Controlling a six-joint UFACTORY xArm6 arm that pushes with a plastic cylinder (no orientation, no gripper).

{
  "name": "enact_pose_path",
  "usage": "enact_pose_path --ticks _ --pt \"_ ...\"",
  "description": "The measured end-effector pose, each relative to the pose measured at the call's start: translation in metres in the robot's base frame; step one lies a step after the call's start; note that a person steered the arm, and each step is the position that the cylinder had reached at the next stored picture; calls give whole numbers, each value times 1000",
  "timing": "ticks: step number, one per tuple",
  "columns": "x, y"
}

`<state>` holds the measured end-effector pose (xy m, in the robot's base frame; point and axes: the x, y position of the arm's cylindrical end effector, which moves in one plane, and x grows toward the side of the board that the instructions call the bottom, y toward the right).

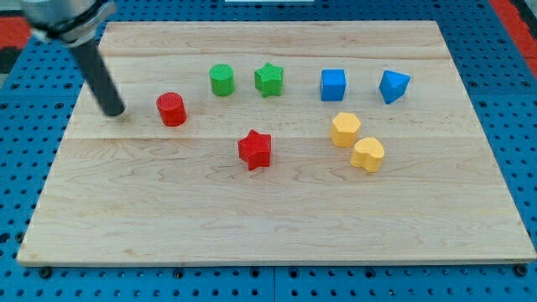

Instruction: Move the yellow hexagon closer to the yellow heart

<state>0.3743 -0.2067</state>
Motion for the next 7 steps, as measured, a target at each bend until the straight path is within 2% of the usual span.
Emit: enact_pose_path --ticks 1,2,3,4,5,6,7 --pt "-7 78" --pt "28 95" --pt "65 84" --pt "49 104" --pt "27 221" --pt "28 320" --pt "34 362"
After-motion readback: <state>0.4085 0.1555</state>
